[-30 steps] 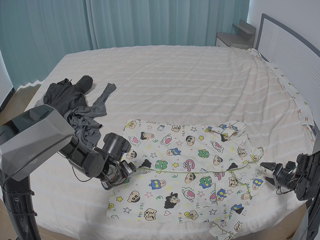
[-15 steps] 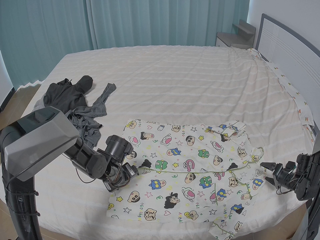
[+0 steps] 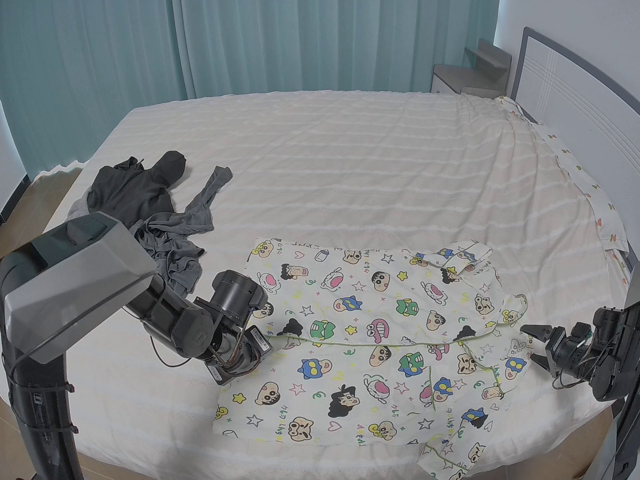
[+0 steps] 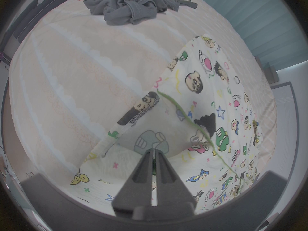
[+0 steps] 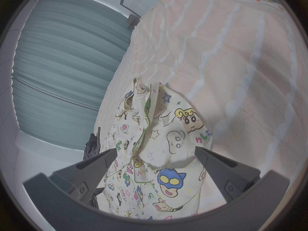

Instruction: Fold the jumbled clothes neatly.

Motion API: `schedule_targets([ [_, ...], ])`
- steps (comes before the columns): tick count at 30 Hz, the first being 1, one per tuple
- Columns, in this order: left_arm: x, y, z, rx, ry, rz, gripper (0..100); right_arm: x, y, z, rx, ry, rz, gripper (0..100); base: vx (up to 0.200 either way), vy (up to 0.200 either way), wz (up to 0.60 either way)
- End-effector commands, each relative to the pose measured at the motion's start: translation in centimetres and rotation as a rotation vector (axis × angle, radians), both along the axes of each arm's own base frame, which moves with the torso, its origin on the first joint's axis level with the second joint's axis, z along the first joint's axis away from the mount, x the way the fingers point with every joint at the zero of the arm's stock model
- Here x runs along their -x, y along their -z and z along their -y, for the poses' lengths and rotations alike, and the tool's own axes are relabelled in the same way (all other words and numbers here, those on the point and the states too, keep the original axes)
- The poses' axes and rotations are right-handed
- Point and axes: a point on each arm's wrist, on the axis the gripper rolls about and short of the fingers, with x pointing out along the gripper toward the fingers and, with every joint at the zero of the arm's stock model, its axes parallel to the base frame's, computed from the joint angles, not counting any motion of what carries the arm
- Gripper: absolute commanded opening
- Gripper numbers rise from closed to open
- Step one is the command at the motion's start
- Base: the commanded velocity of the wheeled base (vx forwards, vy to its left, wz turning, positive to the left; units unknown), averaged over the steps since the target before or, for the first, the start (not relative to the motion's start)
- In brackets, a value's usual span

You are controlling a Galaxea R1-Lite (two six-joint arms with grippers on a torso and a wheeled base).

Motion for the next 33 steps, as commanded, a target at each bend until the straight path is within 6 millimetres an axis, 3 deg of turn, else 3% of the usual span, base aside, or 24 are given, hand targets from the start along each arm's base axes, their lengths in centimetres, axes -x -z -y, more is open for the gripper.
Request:
schedule_targets([
  [1,0.3,-2.0,-0.2,0.021,-0.005,0.045,0,-0.1,-0.1,0.0,0.004,0.000,0.012,100,0.000,0.000,0.00],
  [6,0.6,-3.9,-0.1,0.000,-0.024,0.116,0,-0.1,-0.1,0.0,0.004,0.000,0.012,100,0.000,0.000,0.00],
  [15,1.1,-4.7,0.6,-0.050,-0.026,0.172,0,-0.1,-0.1,0.0,0.003,0.000,0.013,100,0.000,0.000,0.00],
  [24,1.5,-2.8,0.1,-0.133,-0.014,0.127,0,-0.1,-0.1,0.0,0.003,0.000,0.013,100,0.000,0.000,0.00],
  [33,2.6,-1.7,-2.2,-0.022,-0.008,0.000,0,-0.1,0.0,0.0,0.001,-0.001,0.011,100,0.000,0.000,0.00],
])
